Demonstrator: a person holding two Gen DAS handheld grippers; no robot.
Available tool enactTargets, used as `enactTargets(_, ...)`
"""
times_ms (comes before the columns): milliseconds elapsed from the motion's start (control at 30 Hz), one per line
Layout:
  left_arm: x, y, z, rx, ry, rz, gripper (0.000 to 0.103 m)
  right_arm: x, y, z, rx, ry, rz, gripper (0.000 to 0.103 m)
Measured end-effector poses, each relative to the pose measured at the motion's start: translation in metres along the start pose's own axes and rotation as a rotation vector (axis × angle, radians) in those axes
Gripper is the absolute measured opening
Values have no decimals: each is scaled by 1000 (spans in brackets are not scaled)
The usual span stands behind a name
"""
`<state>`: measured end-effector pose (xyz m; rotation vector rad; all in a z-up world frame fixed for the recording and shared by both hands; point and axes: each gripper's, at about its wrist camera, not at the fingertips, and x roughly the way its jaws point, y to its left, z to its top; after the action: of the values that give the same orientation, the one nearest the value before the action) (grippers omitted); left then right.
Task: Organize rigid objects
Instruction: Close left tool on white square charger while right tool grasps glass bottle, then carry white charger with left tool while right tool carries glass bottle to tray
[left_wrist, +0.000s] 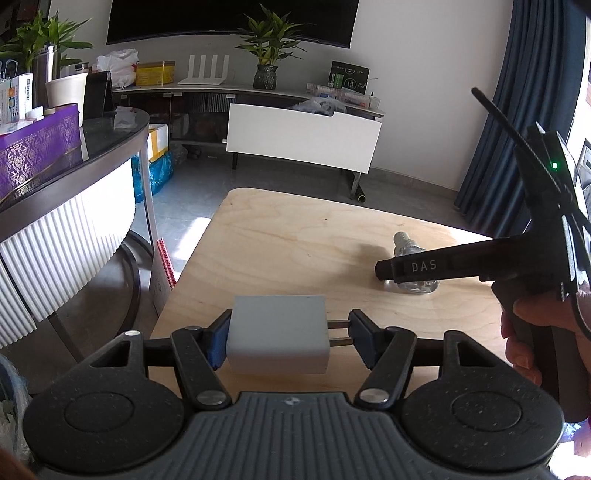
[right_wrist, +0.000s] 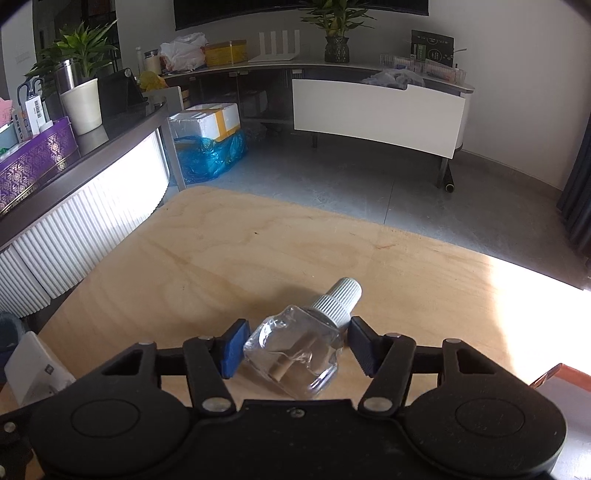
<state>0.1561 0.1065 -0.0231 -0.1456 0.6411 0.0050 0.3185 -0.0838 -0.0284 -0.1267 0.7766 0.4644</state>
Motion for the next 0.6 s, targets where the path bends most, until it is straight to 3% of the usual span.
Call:
enactTargets(167,-2,0,-1,-1,-2,7,66,-10,2,-7,24,-3,-7,62)
enactTargets(400,-12,-4,0,17,-27,14,66,-56,8,-20,68,-41,-3,61)
enactTargets(600,-28,-11,-4,46,-27,9,66,-88,10,-48,130,-3,9,61)
